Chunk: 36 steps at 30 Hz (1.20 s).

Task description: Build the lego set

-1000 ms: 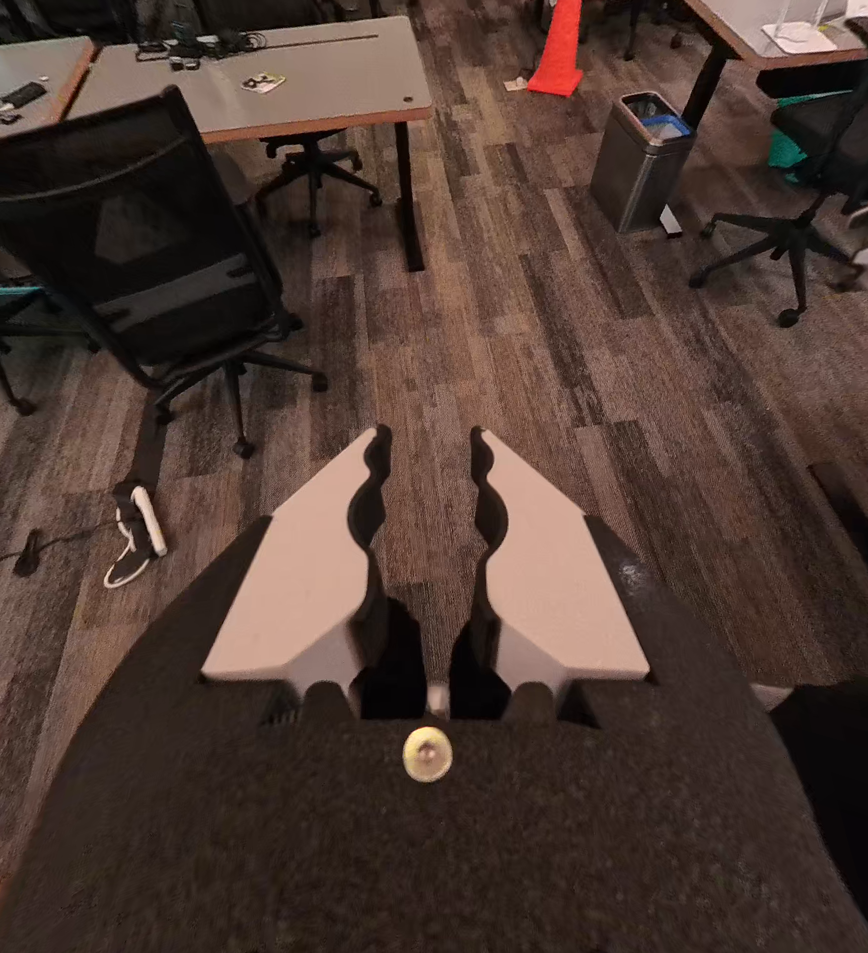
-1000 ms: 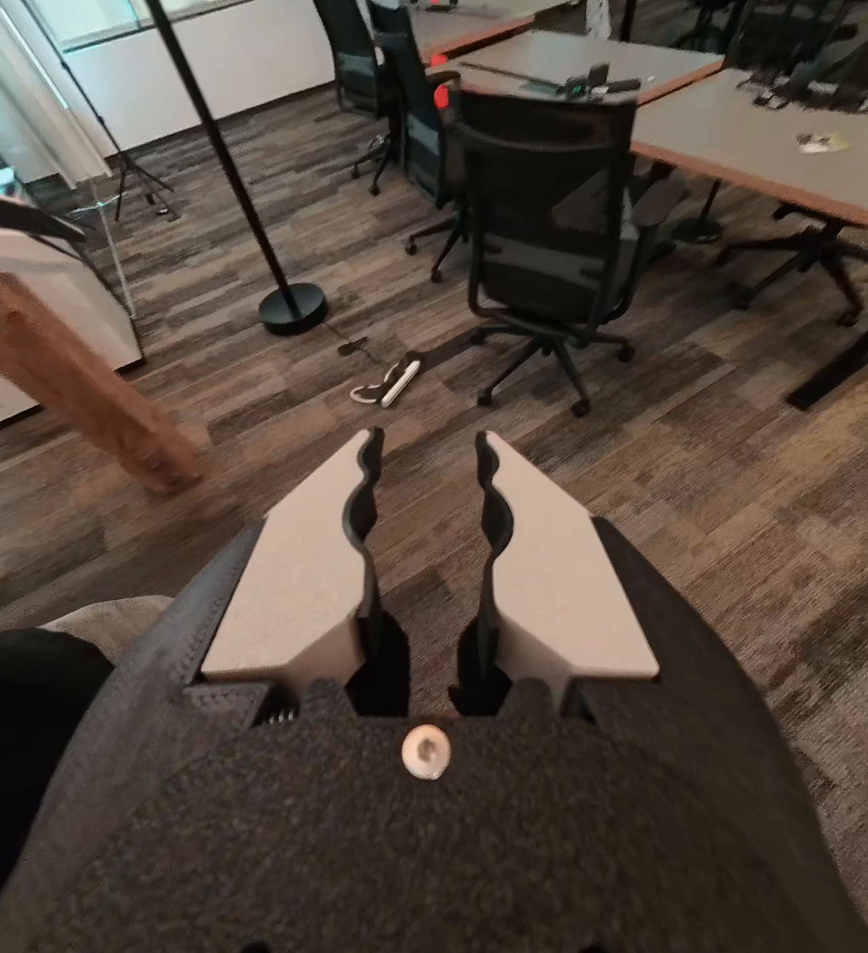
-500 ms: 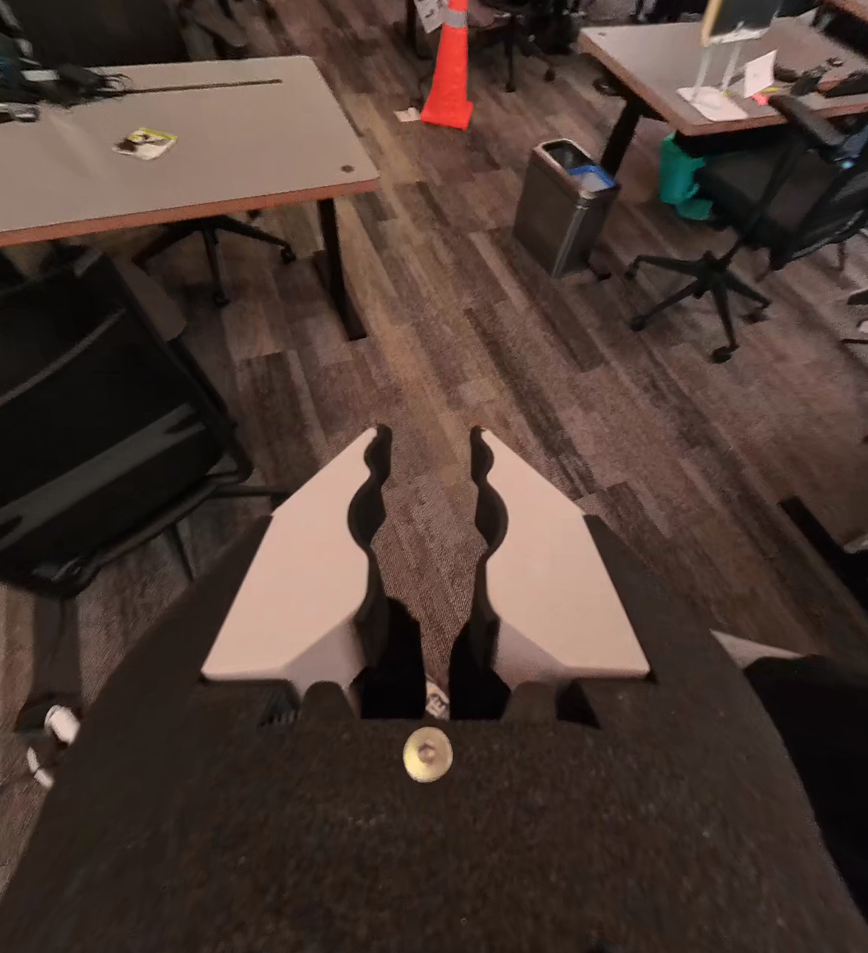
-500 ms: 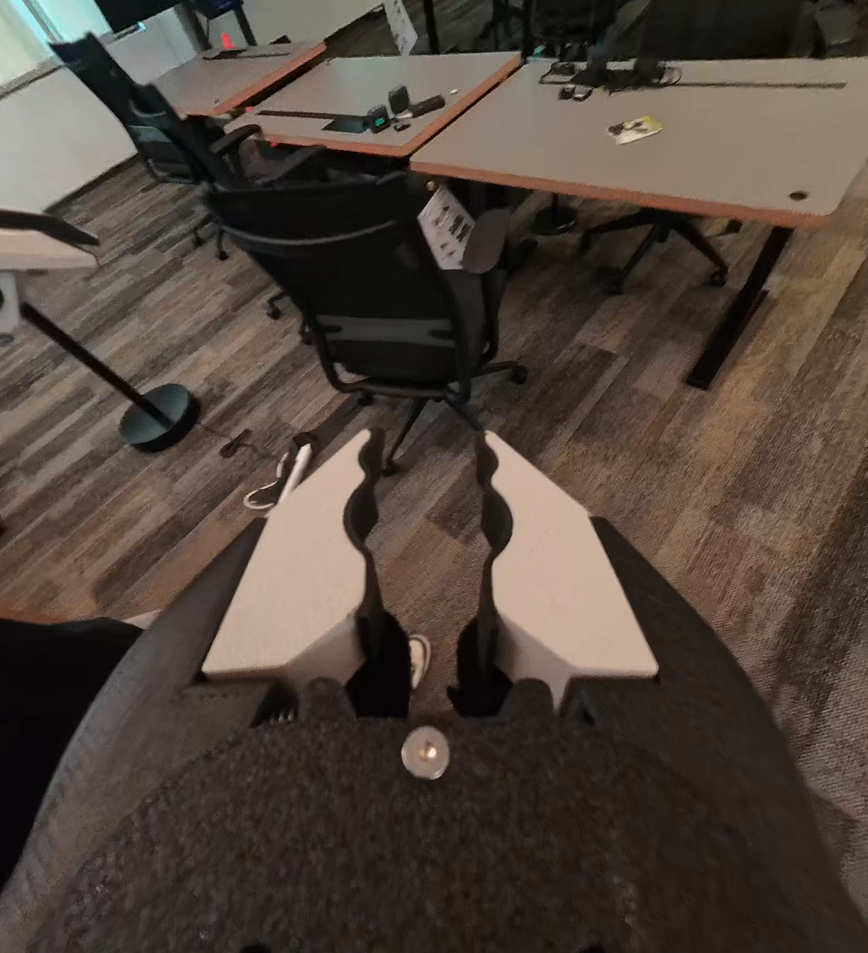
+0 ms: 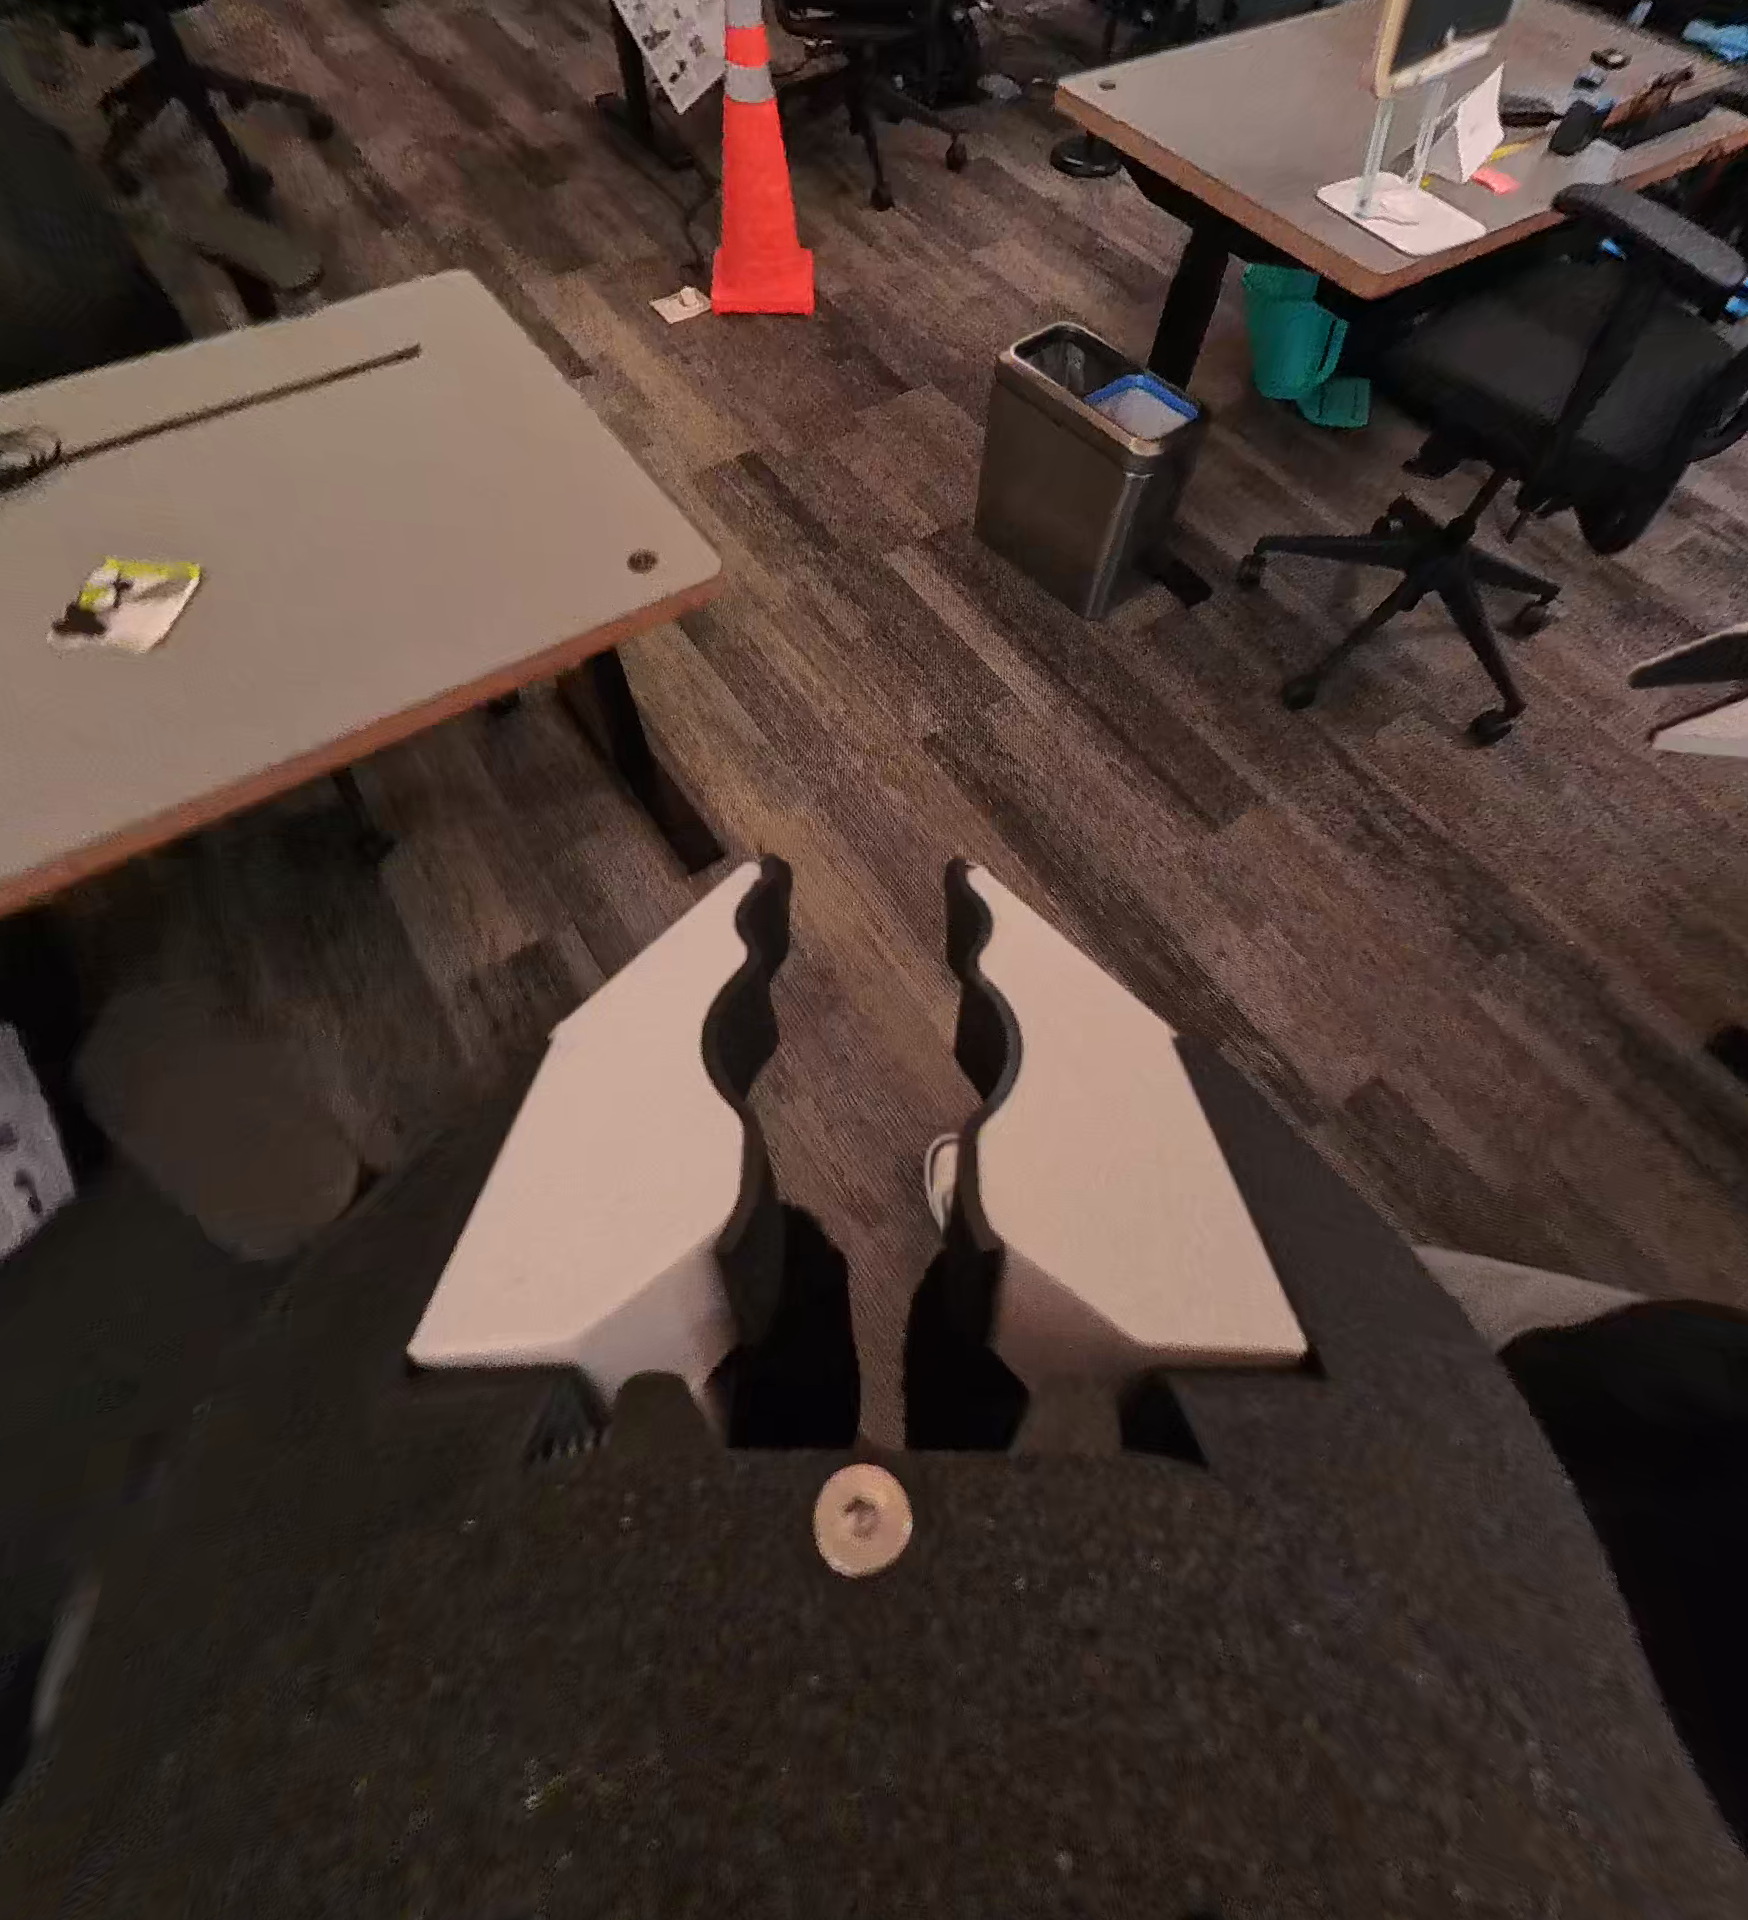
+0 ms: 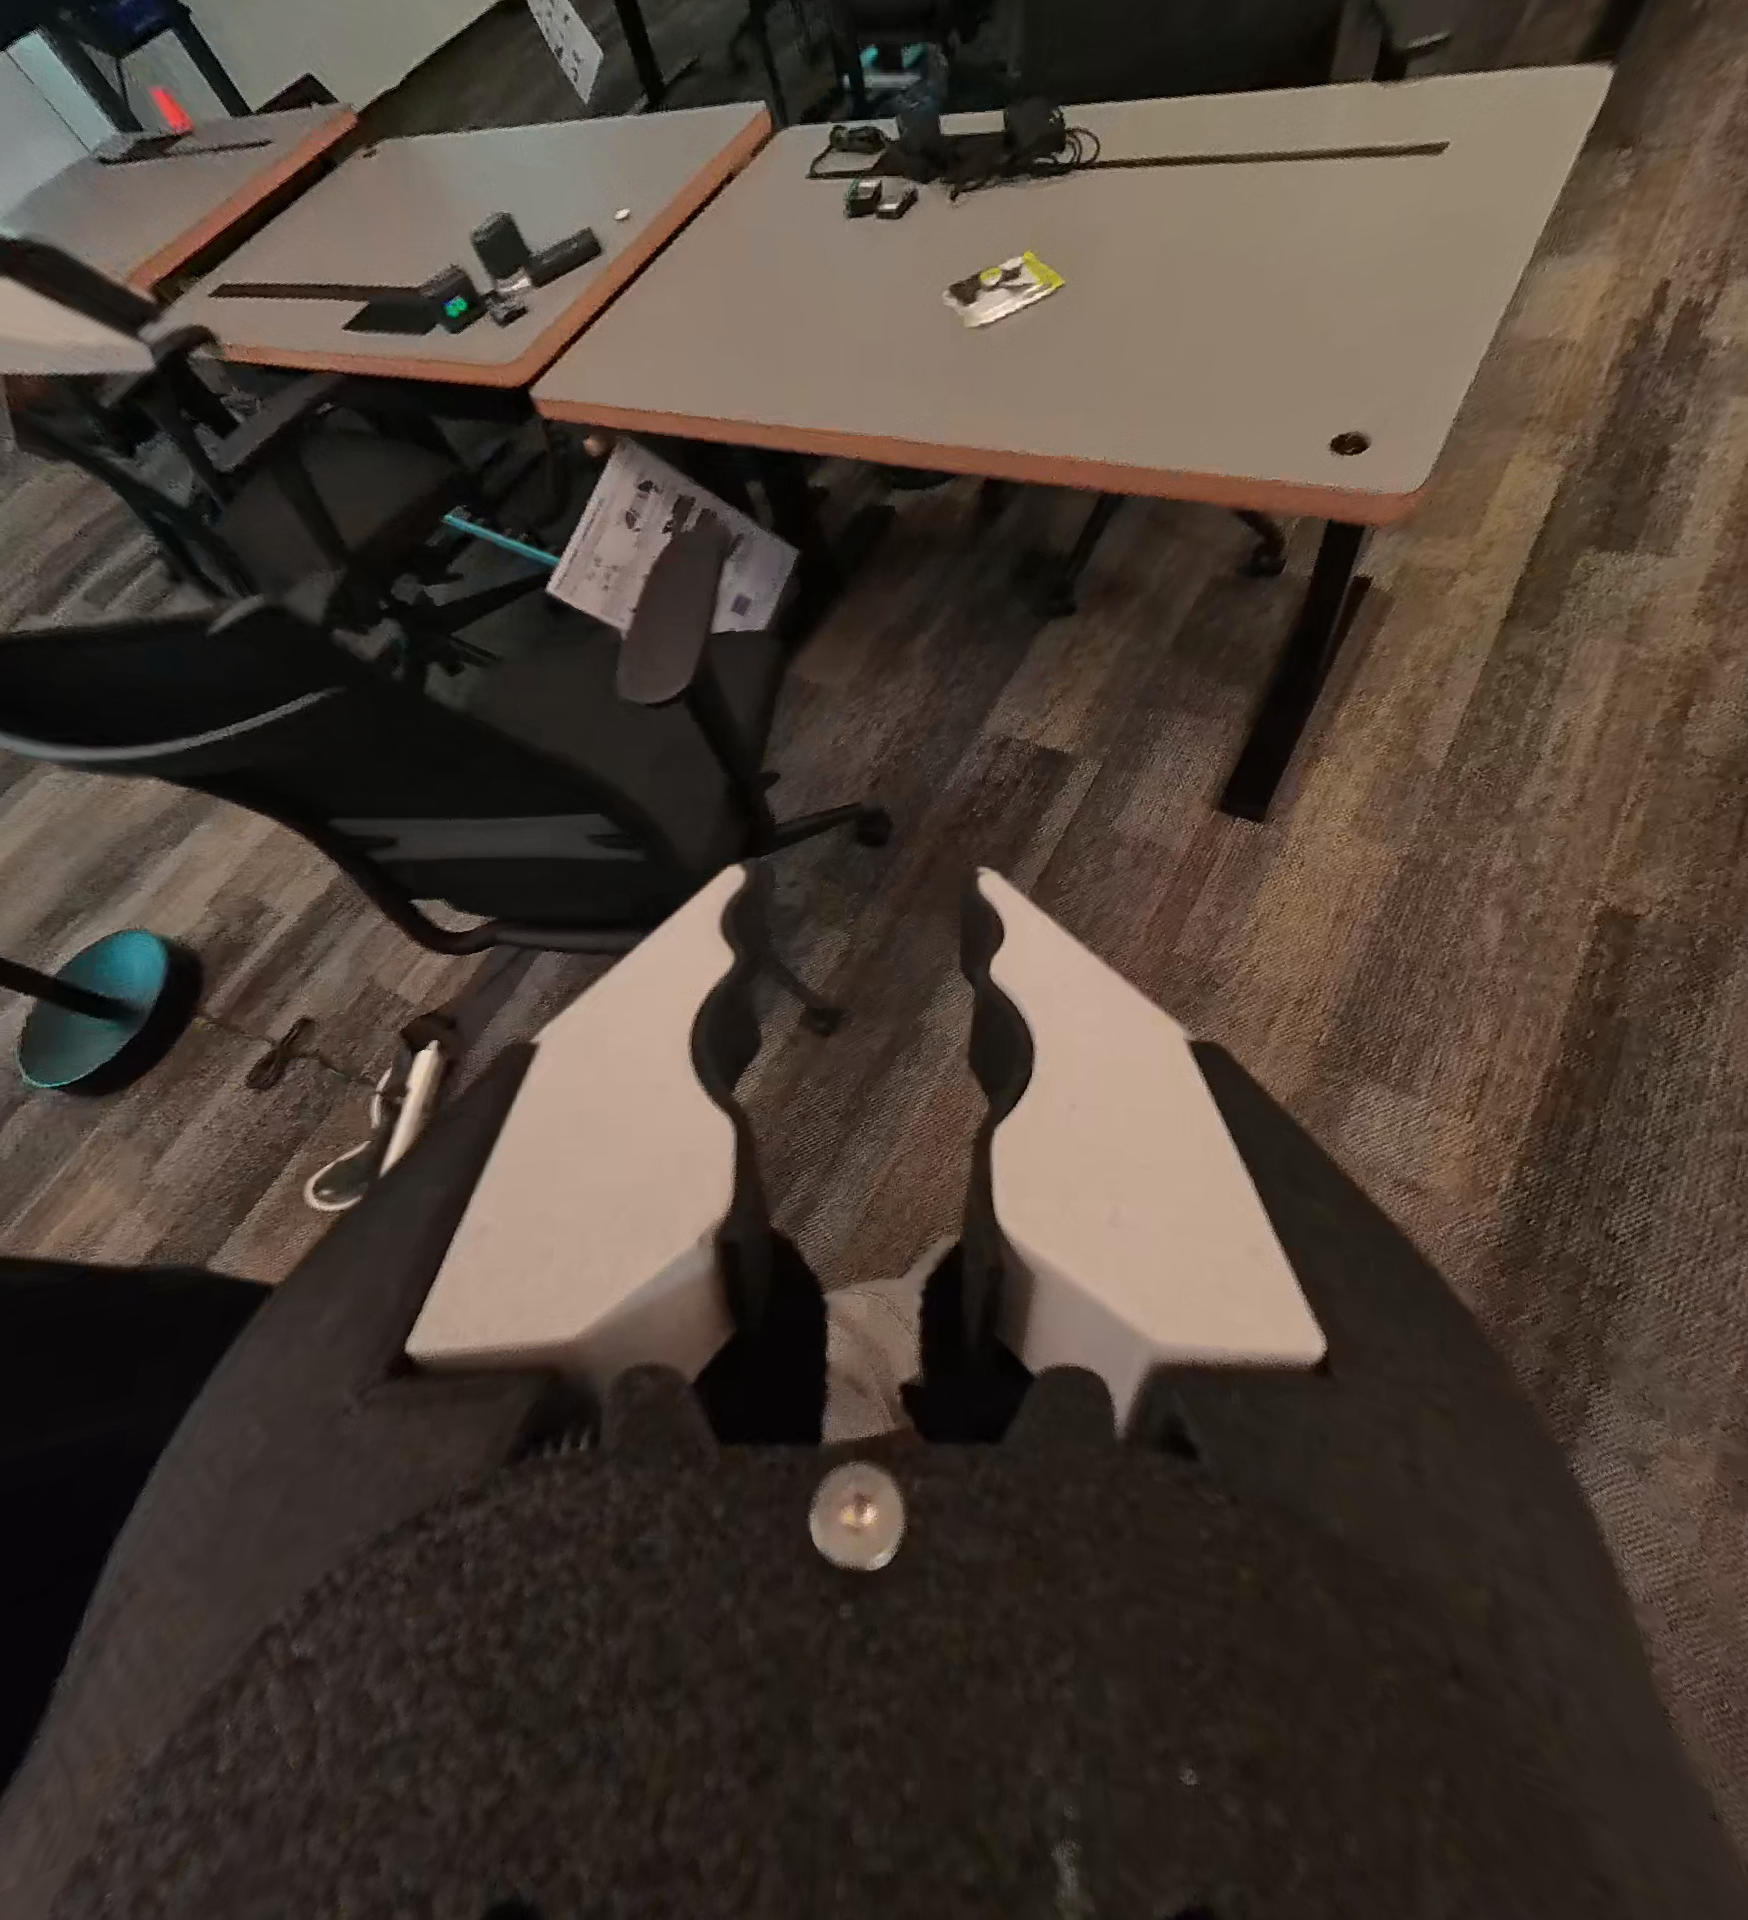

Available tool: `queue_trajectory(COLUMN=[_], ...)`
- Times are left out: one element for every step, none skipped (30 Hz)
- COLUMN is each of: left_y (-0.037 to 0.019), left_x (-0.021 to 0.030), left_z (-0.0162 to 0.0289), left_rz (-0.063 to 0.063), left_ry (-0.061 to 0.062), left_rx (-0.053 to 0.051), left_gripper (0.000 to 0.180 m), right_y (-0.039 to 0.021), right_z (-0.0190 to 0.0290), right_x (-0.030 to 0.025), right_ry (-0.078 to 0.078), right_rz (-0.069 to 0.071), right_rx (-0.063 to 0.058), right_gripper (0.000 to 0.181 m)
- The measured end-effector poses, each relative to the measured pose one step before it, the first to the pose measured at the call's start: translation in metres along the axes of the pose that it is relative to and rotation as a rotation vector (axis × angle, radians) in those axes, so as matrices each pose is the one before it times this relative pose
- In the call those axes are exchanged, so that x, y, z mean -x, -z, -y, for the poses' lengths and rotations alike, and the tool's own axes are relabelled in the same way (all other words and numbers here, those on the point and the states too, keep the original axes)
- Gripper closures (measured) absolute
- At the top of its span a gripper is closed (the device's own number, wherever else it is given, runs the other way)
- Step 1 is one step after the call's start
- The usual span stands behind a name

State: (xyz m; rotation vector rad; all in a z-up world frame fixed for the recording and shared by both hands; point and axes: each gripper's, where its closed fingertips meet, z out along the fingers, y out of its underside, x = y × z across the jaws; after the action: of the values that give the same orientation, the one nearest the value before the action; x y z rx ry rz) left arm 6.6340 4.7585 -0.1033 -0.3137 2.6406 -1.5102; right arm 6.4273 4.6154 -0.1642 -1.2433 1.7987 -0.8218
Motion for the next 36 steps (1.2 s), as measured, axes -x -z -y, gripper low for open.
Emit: queue_trajectory(left_y=[-0.02854, -0.02883, -0.02824, -0.02684, -0.02523, -0.02357, -0.0225, -0.02189, -0.02173, -0.02181, -0.02308, -0.02445, -0.02543, -0.02683, -0.02736, -0.0271, -0.02666, -0.02652, -0.02657, -0.02609, -0.0255, -0.02641, -0.02619, -0.02525, -0.02318, -0.02136, -0.02122, -0.02062, -0.01817, -0.01575, -0.01513, -0.01656, -0.01816, -0.01801, -0.01952, -0.02115], left_x=[0.00614, 0.00662, 0.00678, 0.00604, 0.00541, 0.0048, 0.00387, 0.0036, 0.00419, 0.00416, 0.00447, 0.00574, 0.00638, 0.00674, 0.00724, 0.00807, 0.00927, 0.01037, 0.01177, 0.01317, 0.01435, 0.01595, 0.0165, 0.01603, 0.01486, 0.01343, 0.0117, 0.01109, 0.01085, 0.01081, 0.01003, 0.00889, 0.00893, 0.00939, 0.00899, 0.00933], left_z=[0.01738, 0.01684, 0.016, 0.01657, 0.01824, 0.01937, 0.01878, 0.01762, 0.01687, 0.01538, 0.01395, 0.01271, 0.01225, 0.012, 0.0125, 0.0138, 0.01504, 0.01531, 0.01515, 0.01477, 0.01444, 0.01433, 0.012, 0.01191, 0.01548, 0.01894, 0.01855, 0.01595, 0.01569, 0.01701, 0.01655, 0.01427, 0.01138, 0.00853, 0.00857, 0.00863], left_rz=[-0.0072, -0.0047, -0.0043, -0.008, -0.0081, -0.008, -0.0102, -0.0109, -0.0094, -0.0115, -0.0153, -0.0167, -0.0163, -0.016, -0.0169, -0.0151, -0.0119, -0.0097, -0.0066, -0.0026, -0.0002, -0.0003, -0.0014, -0.0027, -0.0039, -0.0054, -0.0074, -0.0048, 0.0047, 0.0117, 0.0096, 0.0044, 0.0029, 0.0053, 0.0082, 0.0113], left_ry=[-0.0194, -0.014, -0.0064, -0.0012, 0.0003, -0.0011, -0.0042, -0.0066, -0.007, -0.0056, -0.0027, 0.0002, 0.0014, 0.0004, -0.0014, -0.0033, -0.0052, -0.0059, -0.005, -0.002, 0.0029, 0.0112, 0.0228, 0.0293, 0.0279, 0.0238, 0.0176, 0.0064, -0.004, -0.0072, -0.0038, 0.0027, 0.0085, 0.011, 0.0111, 0.0107], left_rx=[0.002, 0.0068, 0.0152, 0.0174, 0.0087, 0.0015, 0.0021, 0.0034, 0.0025, 0.0017, 0.0013, 0.0027, 0.004, 0.0053, 0.0045, -0.001, -0.0067, -0.0073, -0.0073, -0.0088, -0.0103, -0.0103, 0.0017, 0.0185, 0.0086, -0.0116, -0.0062, 0.0129, 0.0138, -0.0019, -0.0106, -0.0056, 0.0042, 0.0092, 0.0084, 0.0059], left_gripper=[0.152, 0.152, 0.152, 0.151, 0.152, 0.152, 0.152, 0.152, 0.152, 0.152, 0.152, 0.152, 0.152, 0.152, 0.152, 0.152, 0.151, 0.152, 0.151, 0.151, 0.151, 0.152, 0.152, 0.151, 0.151, 0.151, 0.152, 0.152, 0.151, 0.151, 0.151, 0.151, 0.151, 0.152, 0.152, 0.152], right_y=[-0.01453, -0.01501, -0.01439, -0.01283, -0.01019, -0.01018, -0.01155, -0.01193, -0.01113, -0.00972, -0.00922, -0.01153, -0.01373, -0.01451, -0.01574, -0.01565, -0.01603, -0.01736, -0.01864, -0.01921, -0.02005, -0.0201, -0.01875, -0.0155, -0.01253, -0.01049, -0.0101, -0.00988, -0.0114, -0.01178, -0.01228, -0.0133, -0.01489, -0.01733, -0.0175, -0.01795], right_z=[0.01591, 0.01738, 0.01511, 0.01563, 0.01842, 0.01903, 0.01665, 0.0154, 0.01609, 0.0184, 0.01946, 0.01734, 0.01372, 0.01117, 0.01006, 0.00967, 0.00775, 0.006, 0.0047, 0.00378, 0.00409, 0.00534, 0.00636, 0.00996, 0.01483, 0.01905, 0.01894, 0.01433, 0.01176, 0.01136, 0.01231, 0.01236, 0.0107, 0.00876, 0.00752, 0.00753], right_x=[-0.02285, -0.02614, -0.0267, -0.02338, -0.0235, -0.02323, -0.02124, -0.02265, -0.02121, -0.01968, -0.01877, -0.01867, -0.01884, -0.0185, -0.01763, -0.01841, -0.01852, -0.02002, -0.02128, -0.02237, -0.02125, -0.02215, -0.02003, -0.02166, -0.02133, -0.02059, -0.02121, -0.02252, -0.02416, -0.02315, -0.02201, -0.02199, -0.02268, -0.02223, -0.0236, -0.02341], right_ry=[0.0148, 0.0135, 0.0033, -0.0053, -0.0051, -0.0005, 0.0046, 0.0059, 0.0089, 0.0126, 0.011, 0.0052, -0.0009, -0.0036, -0.0025, -0.0012, 0.0002, 0.0021, 0.0007, -0.0044, -0.0083, -0.0078, -0.0063, -0.0054, 0.0008, 0.0128, 0.0186, 0.0149, 0.0049, -0.0046, -0.0084, -0.0066, -0.0049, -0.0029, -0.0009, 0.0024], right_rz=[-0.0081, -0.0155, -0.0093, 0.0007, 0.001, -0.0049, -0.0074, -0.0068, -0.0065, -0.0075, -0.0084, -0.007, -0.0032, -0.0007, -0.0005, -0.0006, -0.0015, -0.0044, -0.0042, 0.0007, 0.0064, 0.0121, 0.0148, 0.0066, 0.0018, 0.0013, -0.0004, -0.0056, -0.0068, 0.0017, 0.009, 0.0085, 0.0074, 0.01, 0.013, 0.0165], right_rx=[-0.0087, -0.0089, 0.0055, 0.0078, -0.0128, -0.0228, -0.0076, 0.0098, 0.009, -0.0109, -0.029, -0.0276, -0.0146, -0.0055, -0.0062, -0.0077, -0.002, 0.005, 0.0071, 0.0097, 0.0155, 0.0188, 0.0264, 0.0331, 0.0215, -0.0036, -0.0107, 0.0025, 0.0149, 0.0105, -0.002, -0.0093, -0.0076, 0.0015, 0.0099, 0.0083], right_gripper=[0.145, 0.146, 0.145, 0.145, 0.145, 0.145, 0.145, 0.145, 0.145, 0.145, 0.146, 0.146, 0.146, 0.146, 0.146, 0.145, 0.146, 0.146, 0.146, 0.146, 0.146, 0.145, 0.145, 0.145, 0.145, 0.145, 0.145, 0.146, 0.145, 0.145, 0.145, 0.145, 0.145, 0.145, 0.145, 0.145])
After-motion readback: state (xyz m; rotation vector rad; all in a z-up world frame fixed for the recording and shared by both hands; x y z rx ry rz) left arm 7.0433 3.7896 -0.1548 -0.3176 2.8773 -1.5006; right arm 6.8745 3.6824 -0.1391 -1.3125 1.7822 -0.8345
